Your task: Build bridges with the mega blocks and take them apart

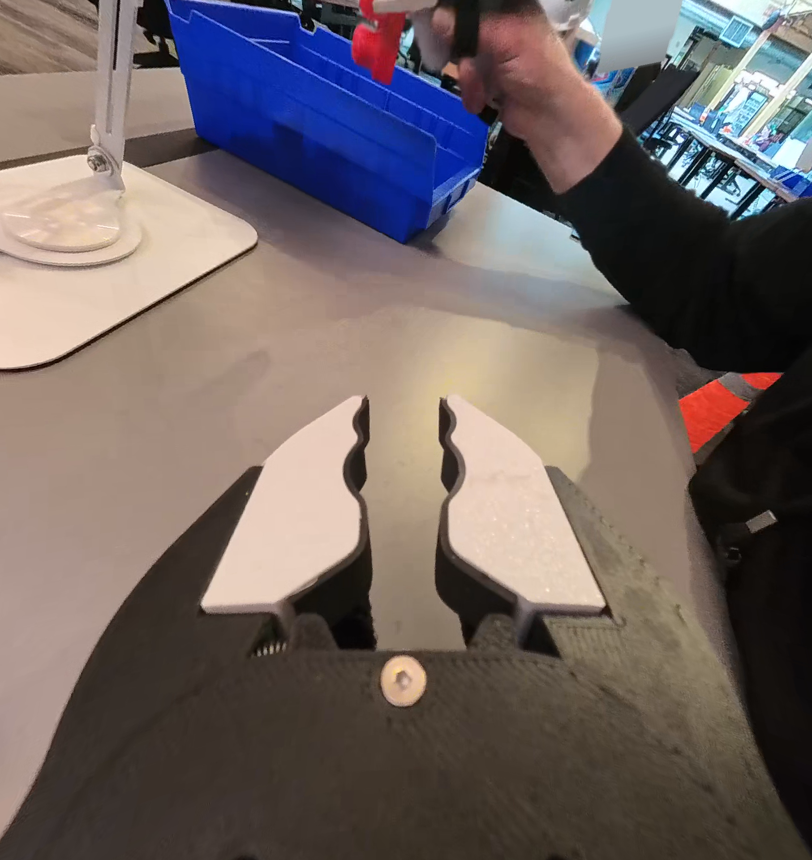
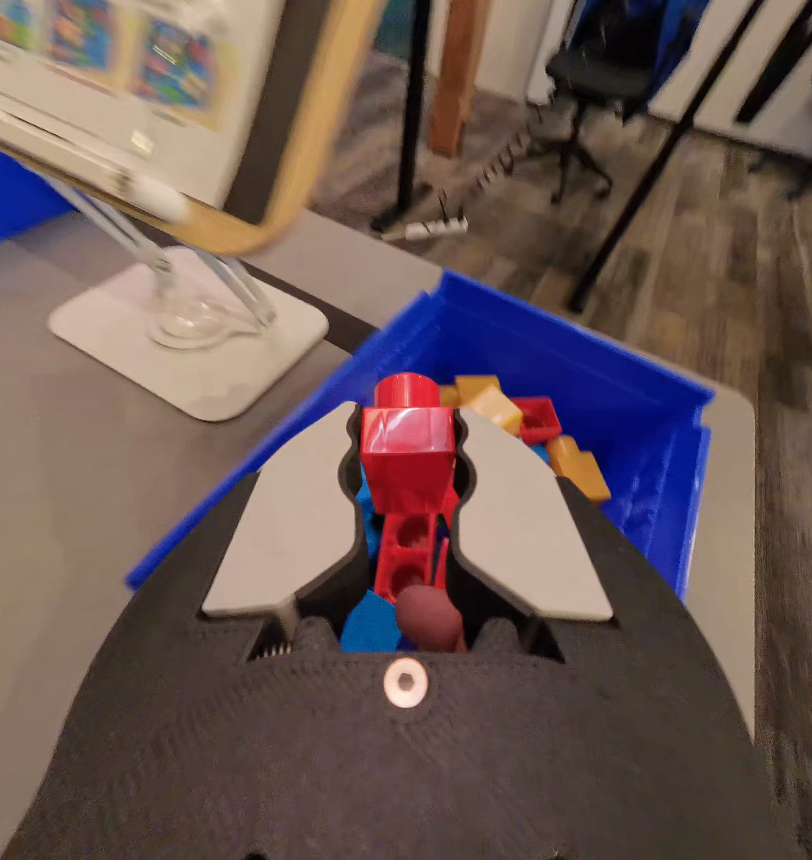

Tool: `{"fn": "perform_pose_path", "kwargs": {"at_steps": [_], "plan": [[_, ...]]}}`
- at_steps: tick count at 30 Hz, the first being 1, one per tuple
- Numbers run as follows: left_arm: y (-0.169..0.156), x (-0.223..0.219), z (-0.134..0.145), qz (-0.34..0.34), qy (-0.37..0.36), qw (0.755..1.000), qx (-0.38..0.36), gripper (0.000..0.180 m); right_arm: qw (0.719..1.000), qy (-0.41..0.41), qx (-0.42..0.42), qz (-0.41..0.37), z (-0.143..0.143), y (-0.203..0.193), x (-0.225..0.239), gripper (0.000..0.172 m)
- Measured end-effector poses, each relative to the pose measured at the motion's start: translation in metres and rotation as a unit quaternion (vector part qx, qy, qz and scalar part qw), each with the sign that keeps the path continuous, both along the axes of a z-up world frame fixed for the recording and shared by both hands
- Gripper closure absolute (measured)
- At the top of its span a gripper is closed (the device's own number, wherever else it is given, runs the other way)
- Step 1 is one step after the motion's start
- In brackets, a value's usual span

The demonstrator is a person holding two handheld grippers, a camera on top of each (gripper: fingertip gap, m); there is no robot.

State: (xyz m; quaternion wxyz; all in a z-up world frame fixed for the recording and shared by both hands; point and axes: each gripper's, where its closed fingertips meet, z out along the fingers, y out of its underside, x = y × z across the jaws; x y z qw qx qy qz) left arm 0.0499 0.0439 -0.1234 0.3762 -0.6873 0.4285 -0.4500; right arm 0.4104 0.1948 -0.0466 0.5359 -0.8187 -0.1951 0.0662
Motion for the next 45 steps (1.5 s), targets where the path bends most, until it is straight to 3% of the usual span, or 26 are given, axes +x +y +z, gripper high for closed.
{"fn": "perform_pose_path", "kwargs": {"at_steps": [1, 3, 6, 11, 16, 20, 22, 28, 33, 38, 45], "plan": [[0.0, 0.0, 0.0, 0.0, 0.0, 1.0, 0.0, 0.153, 0.999, -0.004, -0.028, -0.018, -0.014, 0.006, 0.01, 0.135], [0.001, -0.001, 0.0, 0.003, 0.002, 1.0, 0.0, 0.152, 0.996, -0.019, -0.07, -0.042, -0.037, 0.016, 0.021, 0.109], [0.004, -0.005, 0.002, 0.01, 0.008, 1.0, 0.012, 0.152, 0.995, -0.045, -0.071, -0.056, -0.045, 0.02, 0.023, 0.092], [0.021, -0.031, 0.015, 0.044, 0.038, 0.996, 0.062, 0.15, 0.997, -0.064, 0.01, -0.029, -0.012, 0.006, -0.003, 0.105], [0.059, -0.08, 0.063, 0.101, 0.061, 0.984, 0.136, 0.15, 0.994, -0.069, 0.072, 0.04, 0.011, -0.028, -0.051, 0.118], [0.112, -0.123, 0.086, 0.136, 0.191, 0.94, 0.25, 0.141, 0.989, -0.058, 0.091, 0.101, 0.009, -0.06, -0.096, 0.125], [0.146, -0.139, 0.088, 0.136, 0.236, 0.923, 0.27, 0.133, 0.987, -0.057, 0.093, 0.122, 0.004, -0.072, -0.114, 0.127], [0.253, -0.176, 0.059, 0.092, 0.352, 0.887, 0.286, 0.127, 0.979, -0.005, 0.099, 0.178, -0.006, -0.097, -0.161, 0.135], [0.315, -0.191, 0.025, 0.04, 0.424, 0.865, 0.265, 0.116, 0.973, 0.001, 0.094, 0.212, -0.018, -0.106, -0.191, 0.136], [0.341, -0.199, -0.017, -0.021, 0.493, 0.837, 0.235, 0.117, 0.969, 0.009, 0.084, 0.232, -0.027, -0.108, -0.205, 0.138], [0.363, -0.2, -0.053, -0.063, 0.554, 0.805, 0.204, 0.12, 0.967, 0.012, 0.067, 0.247, -0.04, -0.108, -0.212, 0.138]]}}
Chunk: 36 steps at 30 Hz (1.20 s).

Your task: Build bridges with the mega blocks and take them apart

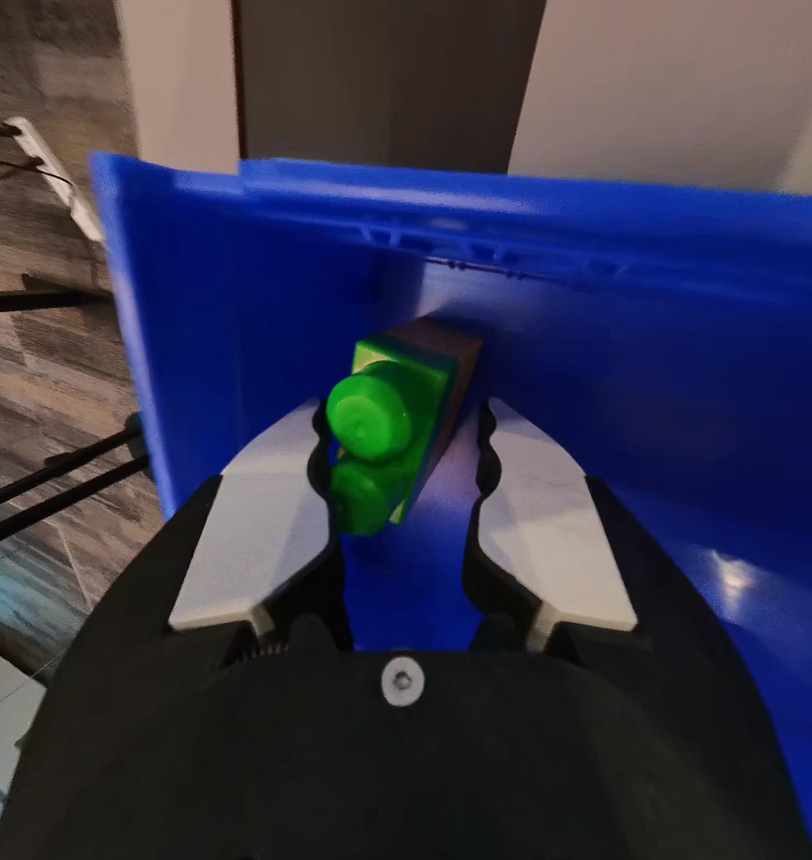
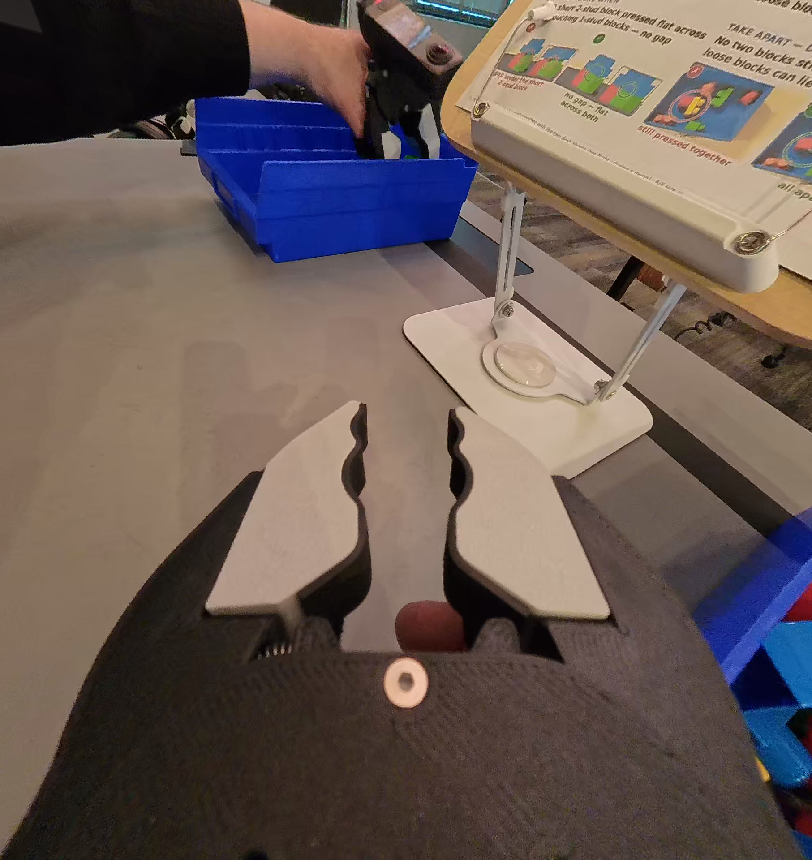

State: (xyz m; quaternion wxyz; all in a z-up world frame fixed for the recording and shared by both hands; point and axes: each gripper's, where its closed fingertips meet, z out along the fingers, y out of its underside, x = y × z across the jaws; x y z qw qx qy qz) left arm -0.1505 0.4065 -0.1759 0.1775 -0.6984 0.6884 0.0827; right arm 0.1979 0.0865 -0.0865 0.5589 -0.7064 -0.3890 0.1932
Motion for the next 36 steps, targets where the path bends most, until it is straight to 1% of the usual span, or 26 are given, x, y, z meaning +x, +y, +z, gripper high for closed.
{"fn": "perform_pose_path", "kwargs": {"at_steps": [1, 2, 3, 7, 9, 10, 11, 13, 15, 16, 17, 19, 20, 22, 24, 25, 26, 28, 29, 31, 32, 34, 36], "plan": [[0.001, -0.001, -0.005, 0.002, 0.009, 1.0, -0.007, 0.119, 1.0, -0.001, -0.002, 0.001, -0.001, 0.0, 0.0, 0.138], [0.002, -0.001, -0.007, 0.005, 0.013, 1.0, -0.006, 0.124, 1.0, -0.002, -0.002, 0.002, -0.002, 0.0, 0.0, 0.138], [0.0, -0.002, -0.009, 0.011, 0.015, 1.0, -0.018, 0.135, 1.0, -0.002, -0.002, 0.002, -0.003, -0.001, 0.0, 0.139], [-0.002, -0.012, -0.004, 0.062, 0.014, 0.998, -0.016, 0.141, 1.0, -0.003, -0.006, 0.008, -0.006, -0.002, 0.0, 0.139], [-0.003, -0.021, 0.009, 0.099, -0.005, 0.995, 0.01, 0.141, 1.0, -0.002, -0.006, 0.013, -0.006, -0.004, -0.001, 0.14], [-0.011, -0.019, 0.02, 0.115, -0.045, 0.992, 0.009, 0.141, 1.0, 0.001, -0.002, 0.019, -0.004, -0.005, -0.002, 0.14], [-0.021, -0.011, 0.036, 0.124, -0.106, 0.986, 0.011, 0.142, 1.0, 0.002, 0.004, 0.028, -0.001, -0.008, -0.004, 0.141], [-0.045, -0.005, 0.071, 0.155, -0.211, 0.965, 0.013, 0.142, 0.999, -0.004, 0.022, 0.043, 0.005, -0.012, -0.01, 0.142], [-0.083, 0.012, 0.103, 0.156, -0.325, 0.933, -0.013, 0.141, 0.997, -0.016, 0.045, 0.064, 0.013, -0.017, -0.019, 0.143], [-0.104, 0.02, 0.115, 0.157, -0.369, 0.915, -0.029, 0.141, 0.995, -0.022, 0.063, 0.075, 0.019, -0.018, -0.024, 0.143], [-0.127, 0.031, 0.129, 0.153, -0.423, 0.892, -0.047, 0.141, 0.993, -0.026, 0.084, 0.083, 0.027, -0.02, -0.03, 0.143], [-0.18, 0.061, 0.149, 0.127, -0.525, 0.833, -0.121, 0.142, 0.987, -0.033, 0.12, 0.103, 0.044, -0.023, -0.045, 0.142], [-0.201, 0.073, 0.156, 0.124, -0.56, 0.807, -0.14, 0.142, 0.983, -0.034, 0.141, 0.112, 0.053, -0.025, -0.054, 0.143], [-0.246, 0.099, 0.163, 0.107, -0.621, 0.748, -0.211, 0.142, 0.974, -0.042, 0.181, 0.129, 0.068, -0.03, -0.072, 0.145], [-0.279, 0.121, 0.166, 0.099, -0.66, 0.698, -0.258, 0.142, 0.962, -0.056, 0.22, 0.149, 0.078, -0.037, -0.091, 0.146], [-0.294, 0.132, 0.169, 0.089, -0.681, 0.666, -0.291, 0.143, 0.956, -0.062, 0.239, 0.16, 0.082, -0.04, -0.099, 0.146], [-0.307, 0.142, 0.17, 0.082, -0.693, 0.64, -0.32, 0.143, 0.95, -0.069, 0.252, 0.171, 0.084, -0.043, -0.107, 0.146], [-0.325, 0.162, 0.166, 0.079, -0.703, 0.607, -0.361, 0.143, 0.943, -0.078, 0.268, 0.182, 0.084, -0.046, -0.119, 0.148], [-0.335, 0.171, 0.164, 0.071, -0.701, 0.596, -0.387, 0.143, 0.94, -0.084, 0.273, 0.189, 0.083, -0.046, -0.123, 0.148], [-0.346, 0.182, 0.164, 0.064, -0.709, 0.576, -0.403, 0.143, 0.935, -0.1, 0.275, 0.198, 0.077, -0.046, -0.128, 0.147], [-0.352, 0.187, 0.163, 0.058, -0.707, 0.568, -0.417, 0.143, 0.934, -0.103, 0.273, 0.206, 0.074, -0.047, -0.129, 0.147], [-0.359, 0.199, 0.154, 0.061, -0.695, 0.571, -0.433, 0.143, 0.932, -0.105, 0.271, 0.216, 0.069, -0.05, -0.131, 0.143], [-0.366, 0.208, 0.15, 0.062, -0.691, 0.555, -0.458, 0.143, 0.929, -0.111, 0.277, 0.22, 0.064, -0.052, -0.132, 0.146]]}}
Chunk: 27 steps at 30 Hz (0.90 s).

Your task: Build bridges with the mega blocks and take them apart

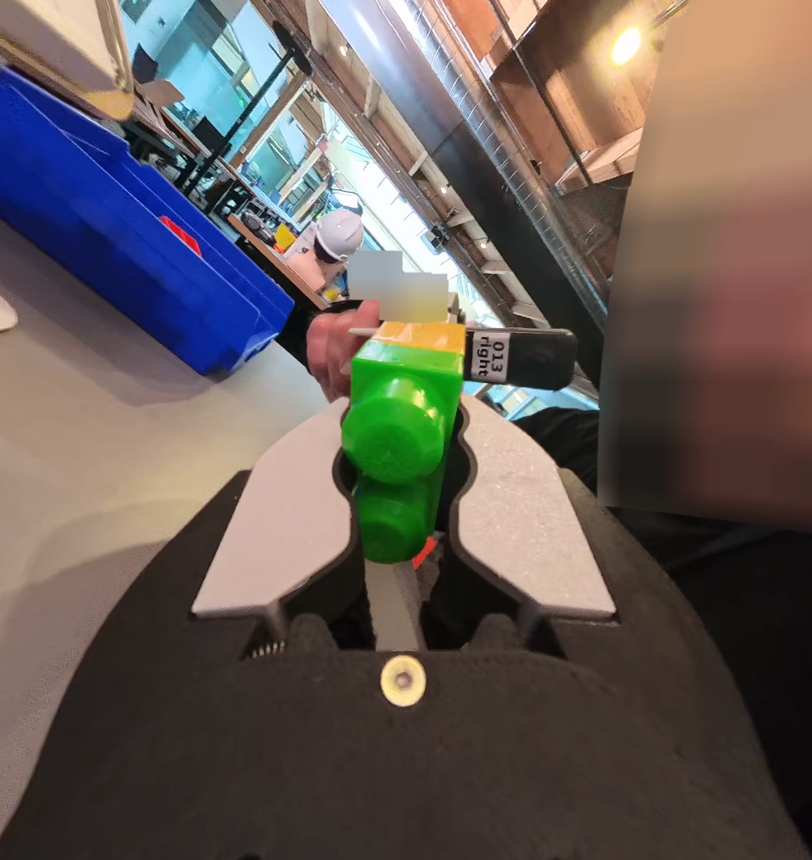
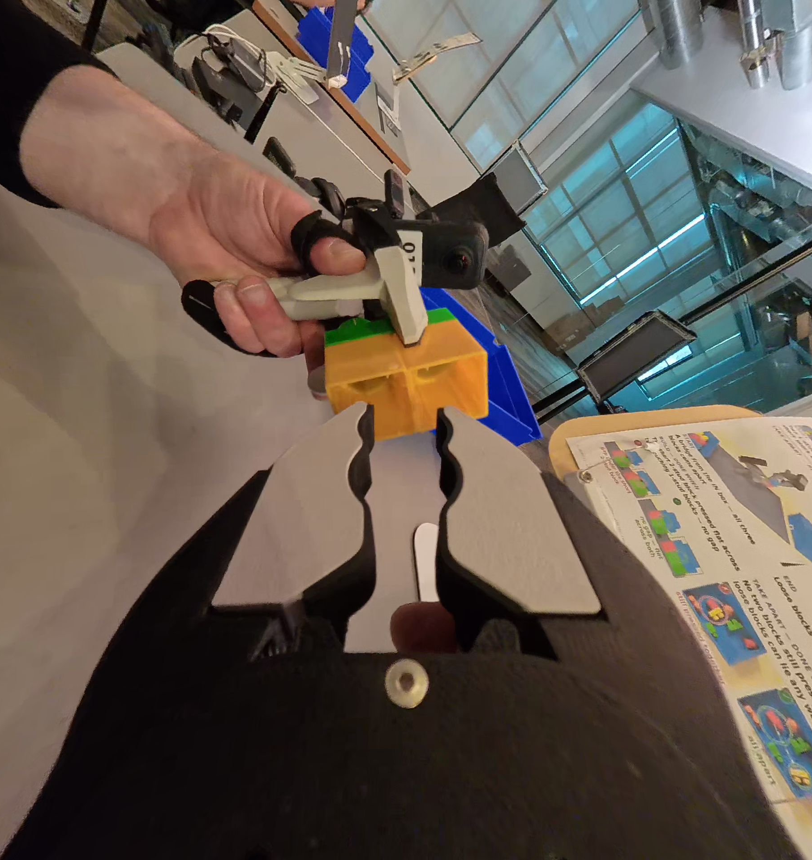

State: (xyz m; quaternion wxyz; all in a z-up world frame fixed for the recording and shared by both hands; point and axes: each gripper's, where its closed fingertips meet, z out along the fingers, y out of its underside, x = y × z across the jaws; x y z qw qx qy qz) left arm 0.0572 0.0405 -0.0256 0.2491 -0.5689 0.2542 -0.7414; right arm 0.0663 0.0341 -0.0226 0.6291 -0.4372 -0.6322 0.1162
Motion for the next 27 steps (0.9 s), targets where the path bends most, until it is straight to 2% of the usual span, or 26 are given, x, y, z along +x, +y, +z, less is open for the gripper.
{"fn": "perform_pose_path", "kwargs": {"at_steps": [3, 5, 8, 11, 15, 16, 18, 20, 24, 27], "plan": [[-0.009, 0.011, -0.006, -0.016, -0.002, 1.0, -0.012, 0.143, 1.0, -0.014, 0.0, 0.012, -0.01, -0.004, -0.001, 0.153], [-0.014, 0.017, -0.008, -0.029, -0.014, 0.999, -0.028, 0.143, 1.0, -0.009, 0.007, 0.017, -0.01, -0.008, 0.0, 0.166], [-0.018, 0.02, -0.014, -0.036, -0.016, 0.998, -0.04, 0.143, 0.999, -0.029, -0.011, 0.03, -0.016, -0.011, 0.004, 0.167], [-0.025, 0.026, -0.018, -0.021, 0.002, 1.0, -0.018, 0.144, 0.998, -0.039, -0.016, 0.04, -0.022, -0.018, 0.01, 0.168], [-0.039, 0.027, -0.018, -0.021, 0.033, 0.999, 0.017, 0.143, 0.998, -0.027, -0.021, 0.048, -0.021, -0.033, 0.021, 0.168], [-0.03, 0.015, -0.014, 0.006, 0.019, 1.0, 0.012, 0.144, 0.999, -0.008, -0.03, 0.04, -0.015, -0.033, 0.029, 0.168], [-0.007, -0.025, -0.012, 0.064, 0.008, 0.998, 0.002, 0.144, 0.999, 0.027, -0.039, -0.007, 0.005, -0.016, 0.067, 0.168], [-0.006, -0.042, -0.02, 0.09, 0.052, 0.994, 0.03, 0.144, 0.996, 0.04, -0.061, -0.051, 0.011, 0.002, 0.112, 0.169], [-0.015, -0.039, -0.019, 0.09, 0.049, 0.994, 0.043, 0.144, 0.983, 0.045, -0.076, -0.163, 0.013, 0.042, 0.186, 0.169], [-0.013, -0.033, -0.03, 0.077, 0.052, 0.996, 0.017, 0.144, 0.954, 0.033, -0.069, -0.289, 0.013, 0.085, 0.248, 0.169]]}}
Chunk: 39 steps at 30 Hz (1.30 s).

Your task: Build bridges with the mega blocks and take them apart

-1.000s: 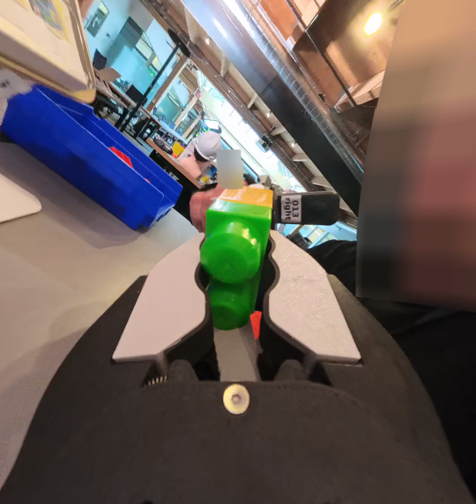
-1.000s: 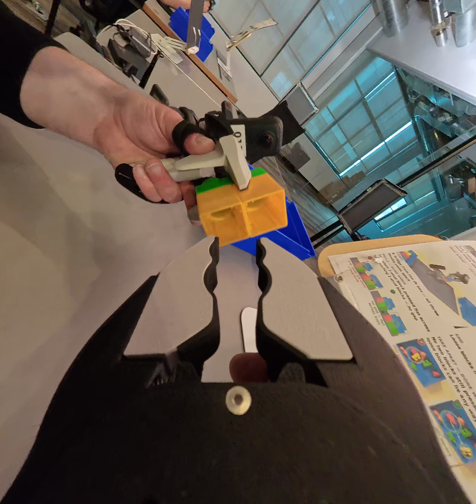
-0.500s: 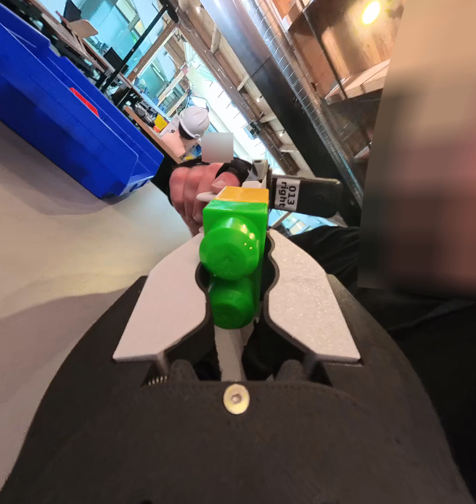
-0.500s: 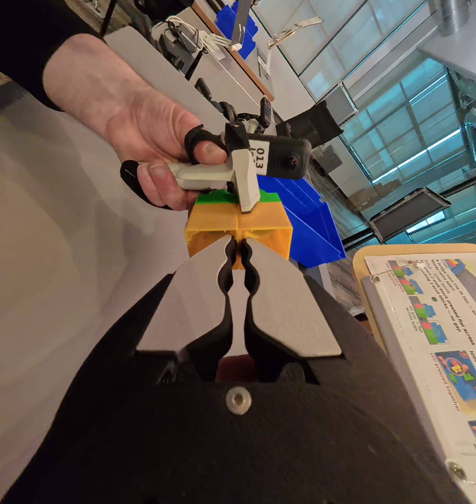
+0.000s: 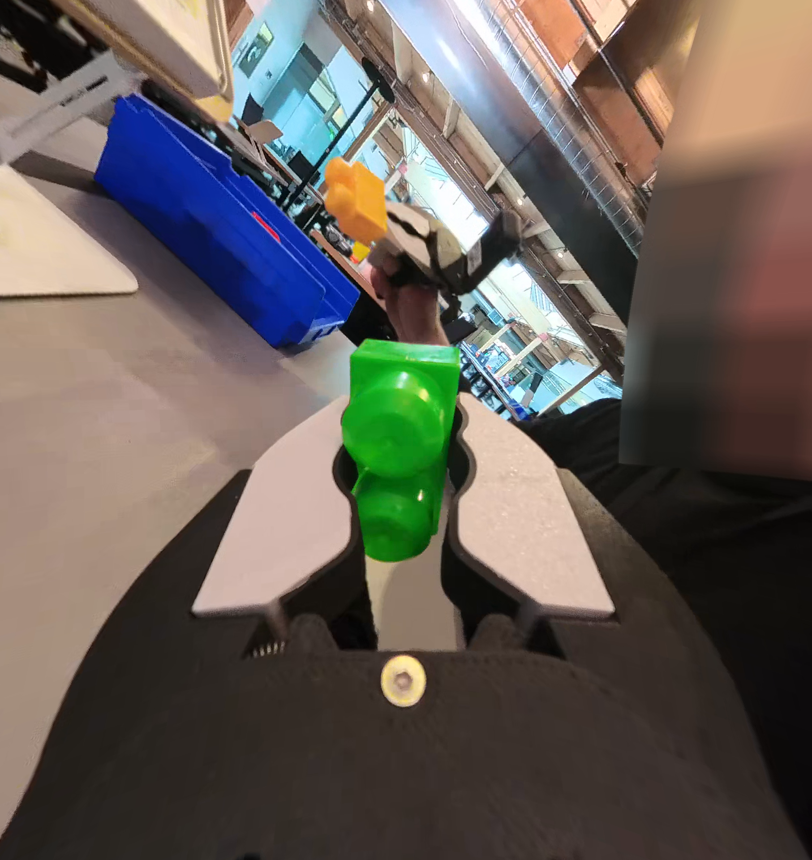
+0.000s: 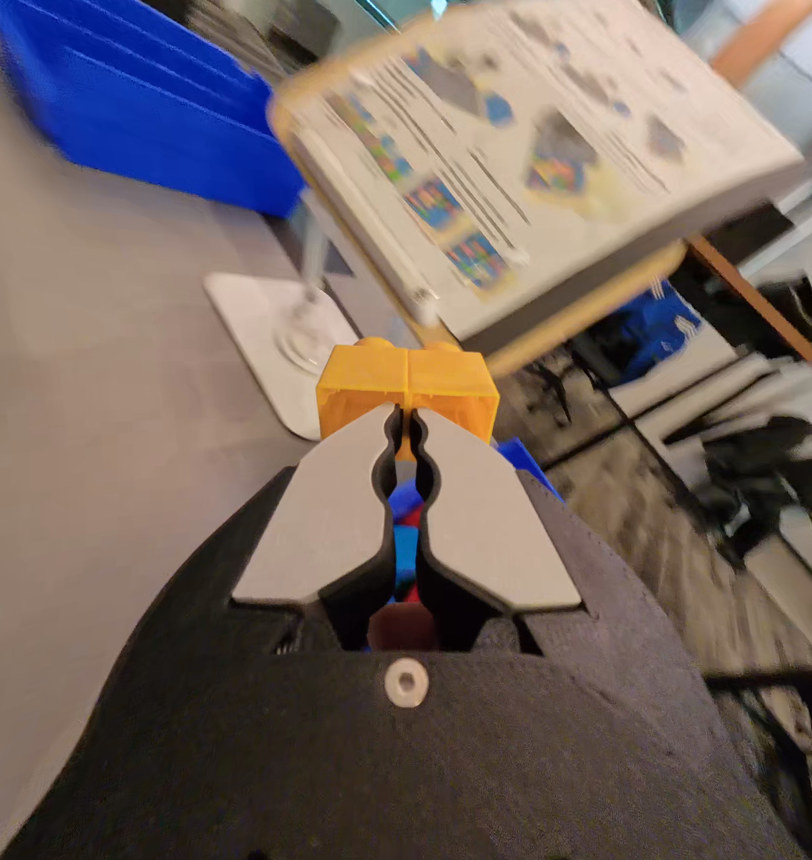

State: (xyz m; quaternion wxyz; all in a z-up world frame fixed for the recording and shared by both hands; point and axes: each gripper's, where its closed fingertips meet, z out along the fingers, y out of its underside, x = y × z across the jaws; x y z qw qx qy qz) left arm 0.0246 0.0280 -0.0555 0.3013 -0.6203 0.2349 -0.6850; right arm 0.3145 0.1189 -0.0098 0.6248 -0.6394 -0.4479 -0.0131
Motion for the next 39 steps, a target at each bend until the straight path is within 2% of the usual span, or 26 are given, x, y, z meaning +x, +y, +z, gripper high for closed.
{"fn": "perform_pose_path", "kwargs": {"at_steps": [4, 6, 7, 11, 14, 17, 20, 24, 27, 34, 36, 39], "plan": [[-0.001, 0.008, -0.004, -0.013, -0.001, 1.0, -0.004, 0.144, 0.986, 0.038, -0.065, -0.149, -0.023, 0.053, 0.083, 0.166], [-0.002, 0.013, -0.007, -0.018, 0.006, 1.0, -0.002, 0.144, 0.968, 0.037, -0.132, -0.209, -0.047, 0.066, 0.11, 0.12], [-0.002, 0.015, -0.008, -0.022, 0.005, 1.0, -0.003, 0.144, 0.964, 0.043, -0.144, -0.221, -0.051, 0.068, 0.115, 0.117], [0.003, 0.026, -0.012, -0.025, 0.009, 1.0, -0.002, 0.144, 0.971, 0.037, -0.101, -0.212, -0.036, 0.056, 0.099, 0.124], [0.005, 0.038, -0.019, -0.026, 0.038, 0.999, 0.018, 0.144, 0.986, 0.044, -0.081, -0.138, -0.016, 0.033, 0.049, 0.135], [0.006, 0.049, -0.024, -0.026, 0.068, 0.996, 0.041, 0.144, 0.988, 0.098, -0.122, 0.002, 0.0, -0.002, -0.031, 0.138], [0.006, 0.06, -0.024, -0.023, 0.097, 0.992, 0.078, 0.144, 0.961, 0.137, -0.2, 0.134, 0.0, -0.038, -0.108, 0.133], [0.002, 0.073, -0.026, -0.013, 0.162, 0.974, 0.156, 0.143, 0.908, 0.182, -0.289, 0.241, -0.006, -0.065, -0.174, 0.126], [-0.001, 0.08, -0.023, -0.01, 0.179, 0.965, 0.189, 0.143, 0.878, 0.195, -0.335, 0.281, -0.016, -0.076, -0.206, 0.124], [-0.01, 0.09, -0.022, -0.026, 0.187, 0.956, 0.225, 0.143, 0.842, 0.19, -0.39, 0.321, -0.042, -0.088, -0.24, 0.127], [-0.012, 0.09, -0.023, -0.026, 0.19, 0.953, 0.232, 0.143, 0.837, 0.197, -0.385, 0.336, -0.041, -0.092, -0.242, 0.136], [-0.015, 0.09, -0.022, -0.03, 0.18, 0.954, 0.239, 0.143, 0.846, 0.195, -0.361, 0.34, -0.04, -0.095, -0.243, 0.136]]}}
